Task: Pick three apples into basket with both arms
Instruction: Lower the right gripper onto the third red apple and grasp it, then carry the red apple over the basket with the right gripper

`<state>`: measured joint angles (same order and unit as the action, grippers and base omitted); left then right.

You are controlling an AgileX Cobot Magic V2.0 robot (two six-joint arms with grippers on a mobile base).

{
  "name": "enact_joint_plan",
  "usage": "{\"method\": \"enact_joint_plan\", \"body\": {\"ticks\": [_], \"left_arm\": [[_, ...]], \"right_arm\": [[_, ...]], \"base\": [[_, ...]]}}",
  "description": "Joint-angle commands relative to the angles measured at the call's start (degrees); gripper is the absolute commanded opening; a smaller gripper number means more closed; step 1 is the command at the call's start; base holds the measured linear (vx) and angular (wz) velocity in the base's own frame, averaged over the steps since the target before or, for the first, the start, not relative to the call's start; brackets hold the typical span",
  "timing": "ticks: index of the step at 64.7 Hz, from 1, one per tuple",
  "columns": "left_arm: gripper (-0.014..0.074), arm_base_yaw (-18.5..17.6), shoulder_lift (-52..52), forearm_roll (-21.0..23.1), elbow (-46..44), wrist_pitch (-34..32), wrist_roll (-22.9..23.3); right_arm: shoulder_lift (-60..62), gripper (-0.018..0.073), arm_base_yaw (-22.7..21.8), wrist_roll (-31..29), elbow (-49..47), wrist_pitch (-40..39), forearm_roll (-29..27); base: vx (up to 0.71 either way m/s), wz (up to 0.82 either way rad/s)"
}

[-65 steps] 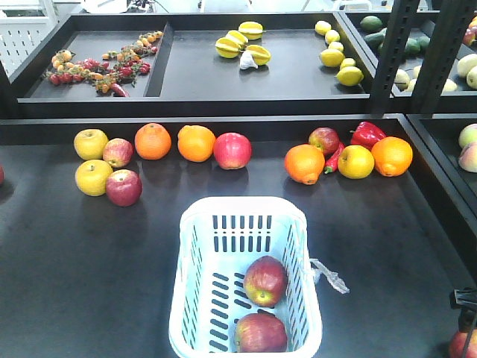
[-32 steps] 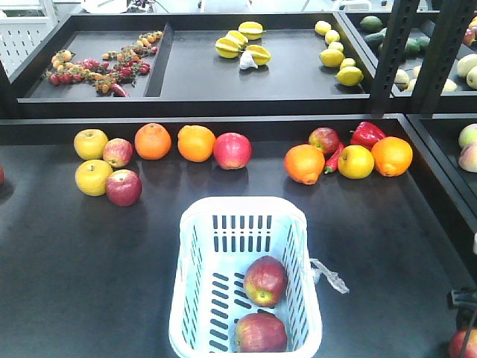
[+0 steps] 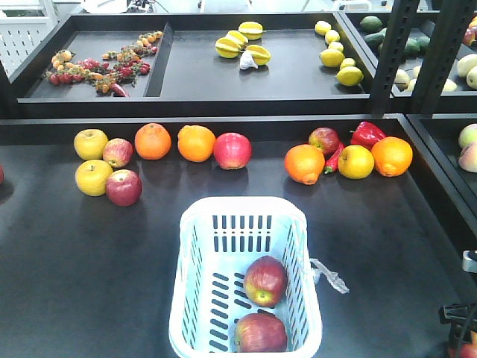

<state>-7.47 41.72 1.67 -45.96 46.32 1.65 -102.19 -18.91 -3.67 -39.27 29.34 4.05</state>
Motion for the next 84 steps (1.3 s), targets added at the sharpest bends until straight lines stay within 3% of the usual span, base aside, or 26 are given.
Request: {"method": "enact_joint_plan", "body": {"ticks": [1, 22, 38, 52, 67, 84], "left_arm": [[0.059, 0.14, -0.06, 0.41, -1.49, -3.42, 0.59], [0.059, 0.14, -0.06, 0.41, -1.49, -3.42, 0.59], [0.059, 0.14, -0.06, 0.41, -1.49, -3.42, 0.59], [0.059, 0.14, -0.06, 0.41, -1.49, -3.42, 0.59], [0.059, 0.14, -0.06, 0.41, -1.49, -3.42, 0.59], [0.059, 0.14, -0.06, 0.41, -1.49, -3.42, 0.59]], "right_arm": [[1.74, 0.0546, -0.43, -0.29, -1.03, -0.81, 0.23], [2.33, 0.0305, -0.43, -0.25, -1.03, 0.08, 0.02], [10.31, 0.0299, -0.43, -0.09, -1.03, 0.59, -0.78], [23.62, 0.0299, 0.62, -3.41, -1.03, 2.44, -7.73], [36.54, 0.0299, 10.75, -9.15, -1.03, 4.97, -12.57], [44.2, 0.0299, 25.78, -9.34, -1.03, 7.74, -15.44]], "base": [[0.0, 0.0], [0.0, 0.0], [0.0, 0.0], [0.0, 0.0], [0.0, 0.0], [0.0, 0.0]]}}
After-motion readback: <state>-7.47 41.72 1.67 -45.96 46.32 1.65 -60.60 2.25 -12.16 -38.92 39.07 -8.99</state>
